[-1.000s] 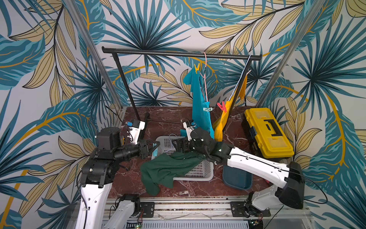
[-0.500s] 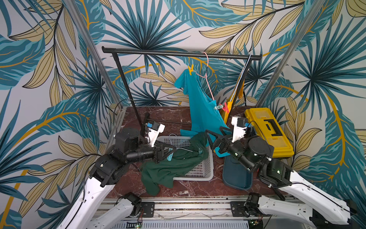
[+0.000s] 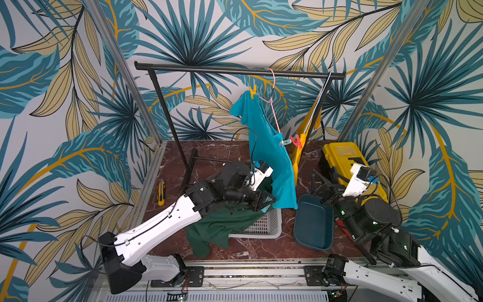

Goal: Remove the clothespins securing t-shirts to the hanger
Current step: Place the clothespin in the storage box.

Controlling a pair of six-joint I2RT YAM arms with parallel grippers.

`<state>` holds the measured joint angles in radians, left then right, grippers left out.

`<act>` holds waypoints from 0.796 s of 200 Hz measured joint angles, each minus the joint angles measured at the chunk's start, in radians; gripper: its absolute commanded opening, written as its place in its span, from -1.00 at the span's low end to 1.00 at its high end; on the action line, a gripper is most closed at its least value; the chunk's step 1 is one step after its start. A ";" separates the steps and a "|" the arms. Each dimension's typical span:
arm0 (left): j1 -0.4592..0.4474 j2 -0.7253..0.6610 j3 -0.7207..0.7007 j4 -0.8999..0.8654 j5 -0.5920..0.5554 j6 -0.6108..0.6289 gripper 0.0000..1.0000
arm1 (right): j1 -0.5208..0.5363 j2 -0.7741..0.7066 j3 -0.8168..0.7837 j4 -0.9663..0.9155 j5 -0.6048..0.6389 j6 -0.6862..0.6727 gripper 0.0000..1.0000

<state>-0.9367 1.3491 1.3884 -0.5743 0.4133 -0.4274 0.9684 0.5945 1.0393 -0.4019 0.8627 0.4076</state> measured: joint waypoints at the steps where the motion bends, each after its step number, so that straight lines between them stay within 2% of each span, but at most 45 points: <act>1: -0.002 0.003 0.002 0.001 0.000 0.000 -0.51 | 0.000 -0.003 0.000 -0.002 0.006 0.001 0.99; 38: -0.104 0.147 0.103 0.053 -0.011 0.018 -0.51 | 0.000 -0.034 0.000 -0.093 0.122 0.027 0.99; 78: -0.195 0.309 0.178 0.135 0.008 0.022 -0.51 | 0.000 -0.050 -0.002 -0.131 0.178 0.029 0.99; 124: -0.201 0.482 0.209 0.222 -0.012 0.037 -0.52 | 0.000 -0.078 -0.034 -0.131 0.203 0.029 0.99; 159: -0.198 0.605 0.286 0.272 -0.056 0.054 -0.49 | 0.000 -0.114 -0.077 -0.117 0.208 0.013 0.99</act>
<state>-1.1351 1.9545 1.6749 -0.3023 0.3576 -0.3737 0.9684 0.4808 0.9627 -0.5186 1.0702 0.4210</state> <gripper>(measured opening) 0.244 0.994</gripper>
